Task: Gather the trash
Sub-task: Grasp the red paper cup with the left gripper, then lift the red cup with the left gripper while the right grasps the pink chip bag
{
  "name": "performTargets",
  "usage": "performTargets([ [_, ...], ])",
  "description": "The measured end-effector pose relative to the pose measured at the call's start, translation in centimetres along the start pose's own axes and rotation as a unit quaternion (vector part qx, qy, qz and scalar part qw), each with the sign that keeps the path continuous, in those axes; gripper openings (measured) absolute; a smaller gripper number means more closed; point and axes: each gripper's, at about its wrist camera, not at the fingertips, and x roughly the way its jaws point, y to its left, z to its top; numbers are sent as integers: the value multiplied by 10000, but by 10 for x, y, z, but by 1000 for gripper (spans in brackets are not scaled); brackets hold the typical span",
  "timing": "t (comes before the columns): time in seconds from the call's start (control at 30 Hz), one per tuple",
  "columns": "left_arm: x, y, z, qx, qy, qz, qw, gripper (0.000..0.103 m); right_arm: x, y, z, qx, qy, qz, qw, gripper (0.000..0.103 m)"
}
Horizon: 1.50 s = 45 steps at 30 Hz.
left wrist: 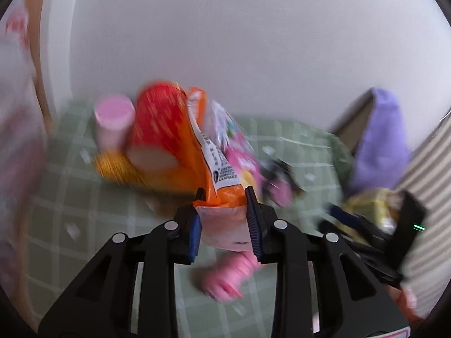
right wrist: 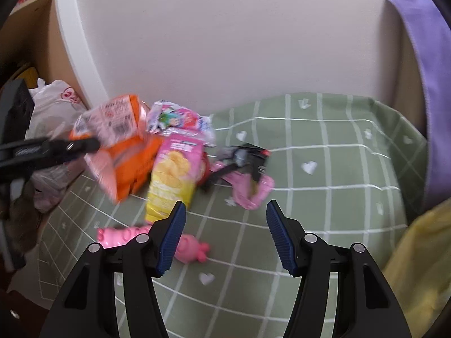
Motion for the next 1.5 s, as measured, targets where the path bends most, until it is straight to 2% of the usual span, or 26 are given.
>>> performTargets([
  [0.03, -2, 1, -6, -80, 168, -291, 9994, 27, 5, 5, 3, -57, 11, 67, 10000, 56],
  [0.07, -4, -1, -13, -15, 311, -429, 9986, 27, 8, 10, 6, -132, 17, 115, 9998, 56],
  [0.1, -5, -4, -17, 108, 384, -415, 9983, 27, 12, 14, 9, -198, 17, 142, 9997, 56],
  [0.2, -5, -7, -32, 497, 491, -36, 9975, 28, 22, 26, 17, -359, 28, 232, 9991, 56],
  [0.27, -4, 5, -35, 300, 500, 118, 9982, 37, 29, 31, 21, -373, 63, 281, 9989, 56],
  [0.33, -4, 17, -36, 133, 412, 421, 9982, 41, 40, 32, 23, -245, 147, 326, 9991, 56],
  [0.43, -10, 28, -36, 131, 220, 922, 9954, 49, 58, 29, 23, 74, 274, 323, 9991, 56],
  [0.5, -14, 32, -36, 137, 69, 1128, 9935, 53, 70, 27, 22, 301, 357, 288, 9985, 56],
  [0.67, -25, 41, -35, 10, -174, 930, 9955, 62, 101, 23, 25, 705, 582, 355, 9952, 55],
  [0.73, -29, 44, -34, -77, -269, 860, 9959, 63, 111, 24, 27, 750, 678, 495, 9936, 35],
  [0.8, -30, 43, -36, -107, -332, 881, 9955, 63, 115, 29, 27, 676, 740, 652, 9928, 31],
  [0.83, -32, 44, -37, -108, -376, 885, 9953, 64, 112, 33, 27, 582, 704, 674, 9935, 20],
  [0.93, -32, 41, -32, -107, -465, 668, 9966, 75, 99, 40, 26, 298, 601, 765, 9948, 12],
  [1.0, -33, 43, -28, -71, -453, 586, 9972, 75, 87, 42, 26, 213, 508, 771, 9955, 11],
  [1.1, -29, 35, -14, 137, -530, 758, 9956, 75, 66, 37, 25, 179, 352, 677, 9969, 10],
  [1.2, -21, 24, 12, 365, -678, 803, 9938, 75, 48, 31, 23, 182, 230, 486, 9984, 10],
  [1.3, 2, 14, 44, 562, -646, 898, 9923, 75, 31, 23, 18, 208, 185, 298, 9992, 10],
  [1.37, 25, 9, 66, 730, -512, 1111, 9898, 75, 24, 20, 14, 213, 157, 215, 9994, 9],
  [1.5, 61, 4, 88, 1050, -319, 1573, 9814, 75, -3, 7, 6, 267, -4, 103, 9996, 9],
])
